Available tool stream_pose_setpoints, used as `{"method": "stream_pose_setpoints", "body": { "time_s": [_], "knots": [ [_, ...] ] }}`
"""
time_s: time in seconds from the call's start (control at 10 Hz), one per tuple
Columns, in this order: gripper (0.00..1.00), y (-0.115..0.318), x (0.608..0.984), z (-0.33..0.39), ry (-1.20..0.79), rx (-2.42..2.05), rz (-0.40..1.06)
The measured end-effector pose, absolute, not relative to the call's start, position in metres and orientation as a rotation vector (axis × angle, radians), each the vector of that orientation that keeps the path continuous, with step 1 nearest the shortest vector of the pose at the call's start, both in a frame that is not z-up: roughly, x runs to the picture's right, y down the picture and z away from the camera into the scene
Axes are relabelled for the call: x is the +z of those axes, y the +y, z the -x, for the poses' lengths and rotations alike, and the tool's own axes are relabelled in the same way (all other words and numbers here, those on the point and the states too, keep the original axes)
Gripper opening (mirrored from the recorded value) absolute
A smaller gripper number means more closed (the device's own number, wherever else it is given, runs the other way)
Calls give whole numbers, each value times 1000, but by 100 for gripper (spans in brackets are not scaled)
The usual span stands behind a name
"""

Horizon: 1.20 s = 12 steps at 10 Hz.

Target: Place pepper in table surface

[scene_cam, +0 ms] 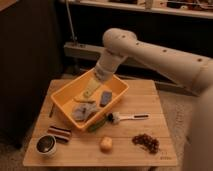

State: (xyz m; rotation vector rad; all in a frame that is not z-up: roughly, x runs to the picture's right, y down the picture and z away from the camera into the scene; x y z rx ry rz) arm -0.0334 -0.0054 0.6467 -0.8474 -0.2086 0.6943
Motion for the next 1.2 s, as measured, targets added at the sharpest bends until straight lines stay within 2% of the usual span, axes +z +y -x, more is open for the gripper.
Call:
{"method": "stream_pose_setpoints", "body": {
  "time_s": [0.1,0.3,0.7,1.0,1.2],
  "knots": [
    [80,-2,626,8,-221,731,821],
    [80,2,610,-12,-232,768,789],
    [80,3,608,-12,-236,764,788],
    [80,27,600,-23,-332,685,761],
    [80,62,581,-50,-464,563,712]
  ]
}}
